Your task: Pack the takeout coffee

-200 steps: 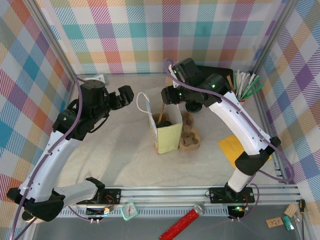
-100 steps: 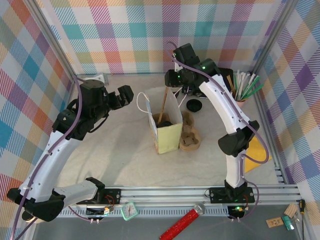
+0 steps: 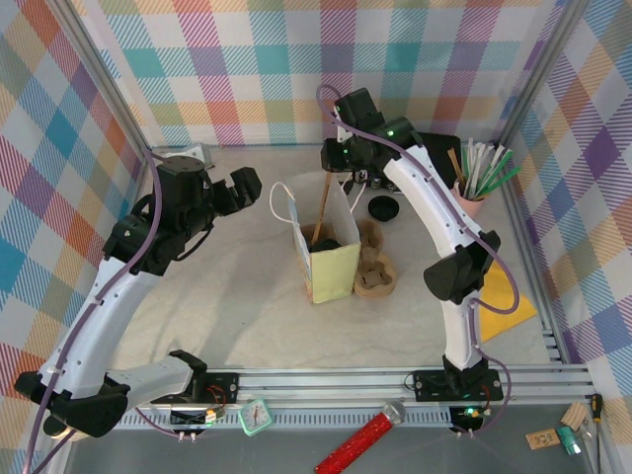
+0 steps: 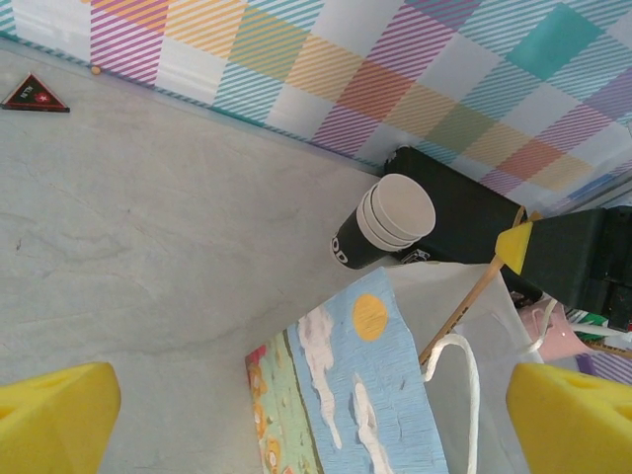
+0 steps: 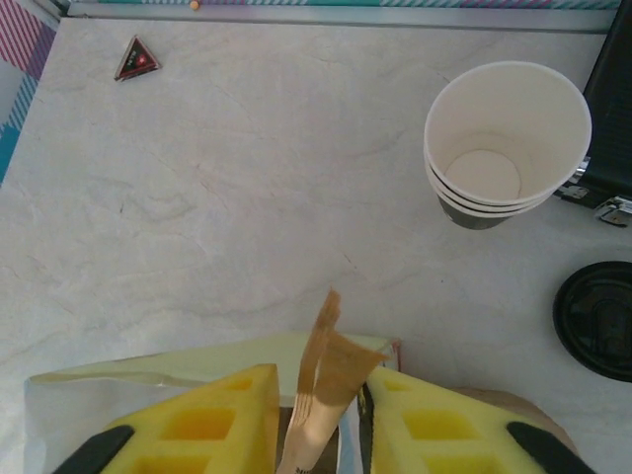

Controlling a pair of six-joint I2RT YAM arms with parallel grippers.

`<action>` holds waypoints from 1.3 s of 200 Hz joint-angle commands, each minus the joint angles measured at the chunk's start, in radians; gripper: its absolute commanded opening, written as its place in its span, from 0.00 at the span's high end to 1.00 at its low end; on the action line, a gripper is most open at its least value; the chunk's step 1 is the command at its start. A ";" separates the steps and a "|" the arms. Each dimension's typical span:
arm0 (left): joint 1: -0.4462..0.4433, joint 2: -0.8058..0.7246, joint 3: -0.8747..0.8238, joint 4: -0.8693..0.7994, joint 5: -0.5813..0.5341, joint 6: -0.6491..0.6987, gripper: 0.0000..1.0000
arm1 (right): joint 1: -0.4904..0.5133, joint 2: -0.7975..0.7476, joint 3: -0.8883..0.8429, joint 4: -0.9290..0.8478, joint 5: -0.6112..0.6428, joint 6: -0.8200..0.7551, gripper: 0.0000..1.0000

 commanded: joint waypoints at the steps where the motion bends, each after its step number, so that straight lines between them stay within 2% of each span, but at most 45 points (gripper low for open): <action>1: 0.011 0.001 0.007 -0.008 0.001 0.016 0.00 | -0.003 0.016 0.036 0.032 -0.025 -0.018 0.77; 17: 0.012 0.002 0.006 -0.008 0.003 0.017 0.00 | -0.003 0.003 0.038 0.037 -0.032 -0.021 0.89; 35: 0.014 0.003 0.006 -0.006 0.005 0.017 0.00 | -0.002 -0.022 0.036 0.034 -0.036 -0.023 0.91; 48: 0.015 0.004 0.004 -0.003 0.006 0.017 0.00 | 0.000 -0.045 0.030 0.034 -0.038 -0.027 0.96; 92: 0.016 0.006 -0.004 0.008 0.020 0.007 0.00 | 0.025 -0.122 0.024 0.046 -0.008 -0.071 0.94; 117: 0.017 0.001 -0.012 0.012 0.018 0.006 0.00 | 0.058 -0.165 -0.007 0.051 0.062 -0.129 0.92; 170: 0.017 0.008 -0.014 0.019 0.027 0.003 0.00 | 0.101 -0.267 -0.294 0.341 0.130 -0.181 0.92; 201: 0.019 0.003 -0.010 0.007 0.023 0.005 0.00 | 0.108 -0.260 -0.356 0.458 0.146 -0.179 0.92; 260: 0.025 0.007 -0.005 0.002 0.018 0.011 0.00 | 0.106 -0.229 -0.392 0.549 0.157 -0.178 0.92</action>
